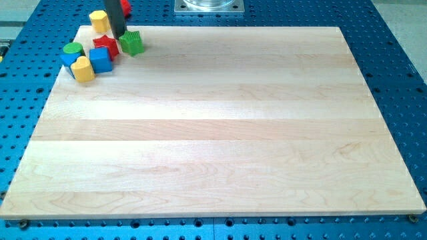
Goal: Move the group of blocks slightly down except the hexagon
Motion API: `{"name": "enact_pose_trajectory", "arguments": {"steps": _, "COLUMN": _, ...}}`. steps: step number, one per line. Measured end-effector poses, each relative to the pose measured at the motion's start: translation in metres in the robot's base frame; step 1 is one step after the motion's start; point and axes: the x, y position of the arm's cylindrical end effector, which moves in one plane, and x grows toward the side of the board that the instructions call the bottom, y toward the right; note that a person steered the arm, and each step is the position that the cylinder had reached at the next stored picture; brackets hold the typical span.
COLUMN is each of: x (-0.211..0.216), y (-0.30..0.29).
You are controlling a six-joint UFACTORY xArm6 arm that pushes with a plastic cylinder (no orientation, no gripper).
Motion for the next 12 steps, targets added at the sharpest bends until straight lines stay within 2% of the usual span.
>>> {"name": "enact_pose_trajectory", "arguments": {"steps": 1, "x": -0.001, "y": 0.052}}
{"name": "enact_pose_trajectory", "arguments": {"steps": 2, "x": 0.004, "y": 0.073}}
{"name": "enact_pose_trajectory", "arguments": {"steps": 4, "x": 0.02, "y": 0.066}}
{"name": "enact_pose_trajectory", "arguments": {"steps": 5, "x": 0.007, "y": 0.064}}
{"name": "enact_pose_trajectory", "arguments": {"steps": 7, "x": 0.044, "y": 0.033}}
{"name": "enact_pose_trajectory", "arguments": {"steps": 8, "x": 0.053, "y": 0.051}}
{"name": "enact_pose_trajectory", "arguments": {"steps": 9, "x": 0.078, "y": 0.096}}
{"name": "enact_pose_trajectory", "arguments": {"steps": 10, "x": 0.151, "y": 0.062}}
{"name": "enact_pose_trajectory", "arguments": {"steps": 11, "x": 0.187, "y": -0.001}}
{"name": "enact_pose_trajectory", "arguments": {"steps": 12, "x": 0.181, "y": -0.049}}
